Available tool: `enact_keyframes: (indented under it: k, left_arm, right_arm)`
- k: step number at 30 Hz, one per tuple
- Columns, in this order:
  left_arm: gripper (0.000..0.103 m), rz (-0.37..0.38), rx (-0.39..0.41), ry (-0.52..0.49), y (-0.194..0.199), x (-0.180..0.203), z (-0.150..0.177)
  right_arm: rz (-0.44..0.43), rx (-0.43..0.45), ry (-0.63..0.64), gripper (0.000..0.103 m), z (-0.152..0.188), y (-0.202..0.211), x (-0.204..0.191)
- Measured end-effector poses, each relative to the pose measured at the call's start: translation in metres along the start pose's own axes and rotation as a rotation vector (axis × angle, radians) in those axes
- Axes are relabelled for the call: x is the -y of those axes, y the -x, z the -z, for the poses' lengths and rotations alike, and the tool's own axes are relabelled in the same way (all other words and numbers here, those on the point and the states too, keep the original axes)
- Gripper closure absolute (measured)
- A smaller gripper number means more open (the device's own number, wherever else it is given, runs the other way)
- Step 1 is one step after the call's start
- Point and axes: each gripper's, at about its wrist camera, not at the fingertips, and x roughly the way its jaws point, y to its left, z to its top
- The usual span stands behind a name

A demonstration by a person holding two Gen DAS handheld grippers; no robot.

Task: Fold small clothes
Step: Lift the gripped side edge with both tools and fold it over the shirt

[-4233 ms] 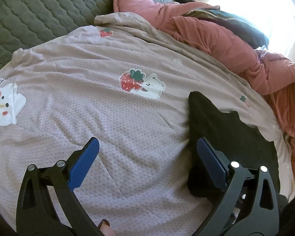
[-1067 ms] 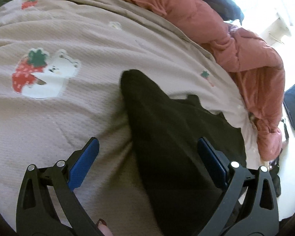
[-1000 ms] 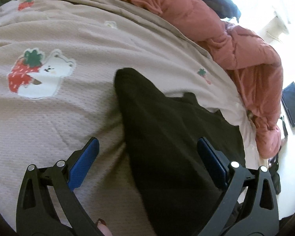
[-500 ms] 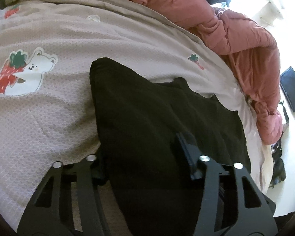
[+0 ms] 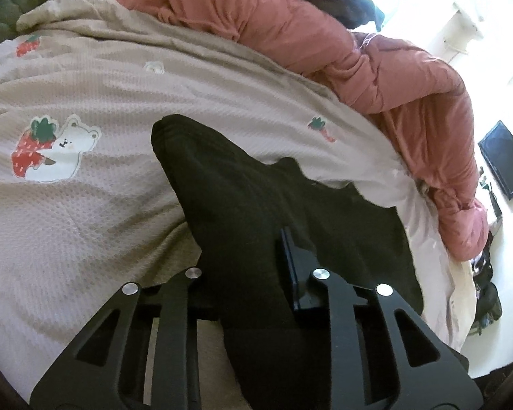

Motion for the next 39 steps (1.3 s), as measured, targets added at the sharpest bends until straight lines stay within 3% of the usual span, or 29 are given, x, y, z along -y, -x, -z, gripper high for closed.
enact_keyframes:
  k: [8,19,29,39]
  left_arm:
    - [0.087,-0.023,0.026,0.001,0.013,0.031,0.001]
    - [0.087,-0.056,0.044,-0.098,0.02,0.101,-0.003]
    - [0.087,-0.089,0.029,-0.2,0.003,0.164,0.004]
    - [0.087,-0.103,-0.02,-0.248,-0.028,0.2,0.014]
  right_arm:
    - [-0.006,0.024,-0.097,0.093,0.004,0.021,0.022]
    - [-0.015,0.066,-0.267,0.094,0.021,0.056,0.072]
    - [0.013,0.078,-0.354,0.095,0.044,0.082,0.11]
    - [0.031,0.051,-0.417,0.096,0.072,0.093,0.135]
